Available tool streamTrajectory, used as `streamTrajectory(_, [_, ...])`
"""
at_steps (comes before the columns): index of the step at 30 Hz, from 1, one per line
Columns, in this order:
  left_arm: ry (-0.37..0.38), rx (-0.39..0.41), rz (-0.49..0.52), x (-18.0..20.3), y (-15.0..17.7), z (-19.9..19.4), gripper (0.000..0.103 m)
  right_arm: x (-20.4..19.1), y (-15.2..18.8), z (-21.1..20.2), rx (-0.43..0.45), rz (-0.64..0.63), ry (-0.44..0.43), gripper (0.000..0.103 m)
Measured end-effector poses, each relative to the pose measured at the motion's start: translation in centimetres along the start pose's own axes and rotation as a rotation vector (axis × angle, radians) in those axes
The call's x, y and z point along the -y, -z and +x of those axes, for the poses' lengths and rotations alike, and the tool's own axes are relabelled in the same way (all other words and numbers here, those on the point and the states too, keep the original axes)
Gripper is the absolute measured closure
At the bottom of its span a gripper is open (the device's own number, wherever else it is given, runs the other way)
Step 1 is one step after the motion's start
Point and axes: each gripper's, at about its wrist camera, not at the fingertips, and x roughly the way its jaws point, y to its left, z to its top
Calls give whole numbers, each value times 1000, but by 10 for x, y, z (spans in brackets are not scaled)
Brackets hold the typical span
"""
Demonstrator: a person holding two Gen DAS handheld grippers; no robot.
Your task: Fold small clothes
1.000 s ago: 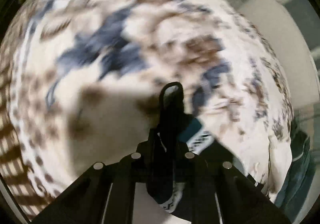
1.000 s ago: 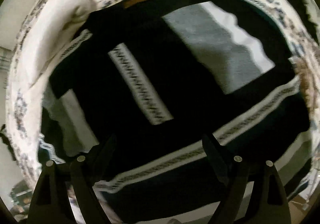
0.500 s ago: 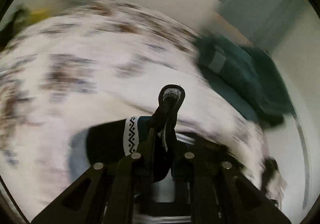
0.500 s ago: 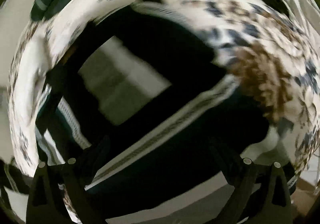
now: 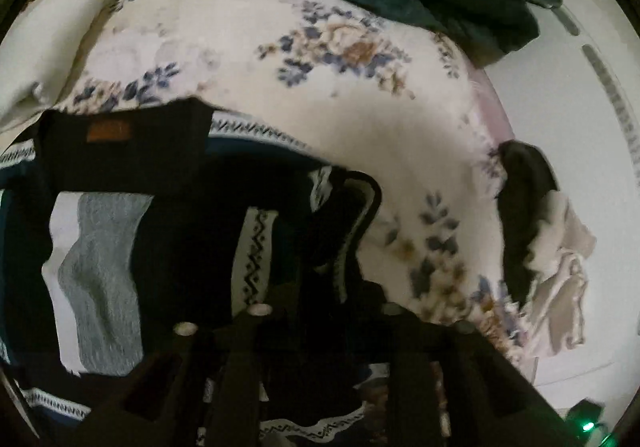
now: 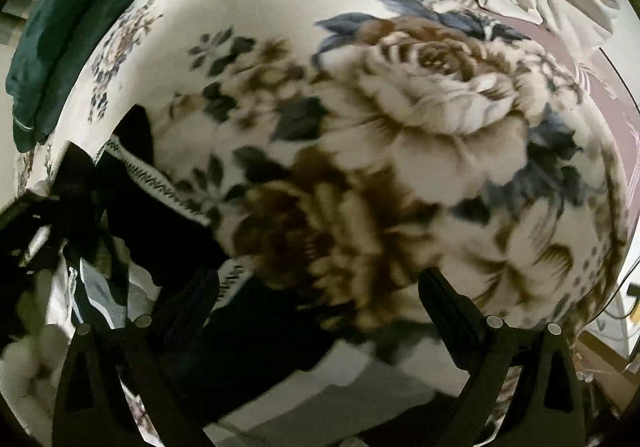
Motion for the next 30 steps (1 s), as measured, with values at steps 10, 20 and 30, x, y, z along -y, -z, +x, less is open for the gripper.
streamTrajectory(10, [-309,119,13,-110,72,-83,4,-84,-42,-14,-85,-244,-240,51])
streamTrajectory(20, [-561,137,-344,-301,106,-132,4,-208,-70,89,-184,-437,-206,74])
streamTrajectory(30, [-462,217,-390,-353,24,-132,4,-199,-84,83,-210,-444,-78,80])
